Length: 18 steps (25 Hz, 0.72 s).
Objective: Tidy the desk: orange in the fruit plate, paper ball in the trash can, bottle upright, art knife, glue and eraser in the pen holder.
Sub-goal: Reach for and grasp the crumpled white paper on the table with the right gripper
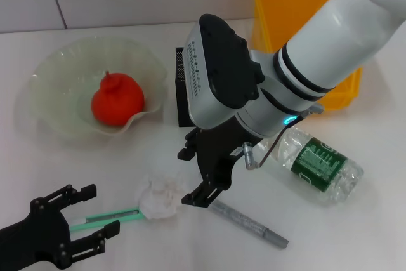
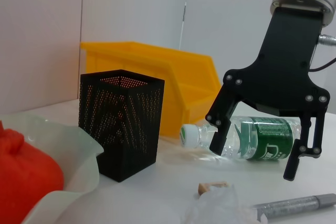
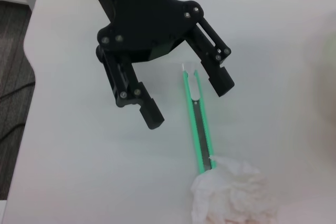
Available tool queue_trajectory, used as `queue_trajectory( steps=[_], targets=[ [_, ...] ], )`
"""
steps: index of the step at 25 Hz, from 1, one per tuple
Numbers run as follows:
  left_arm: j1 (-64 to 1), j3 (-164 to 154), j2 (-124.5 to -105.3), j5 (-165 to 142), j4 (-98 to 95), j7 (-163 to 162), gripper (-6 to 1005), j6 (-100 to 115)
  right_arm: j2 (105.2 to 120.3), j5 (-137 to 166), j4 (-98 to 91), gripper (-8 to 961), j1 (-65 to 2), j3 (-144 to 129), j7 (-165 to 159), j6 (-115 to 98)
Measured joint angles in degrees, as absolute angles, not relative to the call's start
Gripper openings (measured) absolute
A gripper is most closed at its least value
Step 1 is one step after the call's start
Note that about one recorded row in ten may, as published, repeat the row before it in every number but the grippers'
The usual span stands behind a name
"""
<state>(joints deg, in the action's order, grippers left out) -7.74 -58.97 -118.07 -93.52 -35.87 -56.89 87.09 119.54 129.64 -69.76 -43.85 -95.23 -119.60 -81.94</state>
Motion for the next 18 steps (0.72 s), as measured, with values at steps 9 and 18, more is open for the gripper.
queue_trajectory(
  steps=[9,18],
  targets=[
    [-7.8,-59.0,-118.07,-93.5,-35.8,-56.9,804,87.1,119.55,129.6,-68.6,786,-43.7,-95.8,-118.9,-80.5],
    [-8.0,-59.0,-118.04,-93.5,-35.8,-57.0,804,87.1,119.61,125.1,-64.8,786,-44.3,-98.2,-116.6,-77.3]
  ],
)
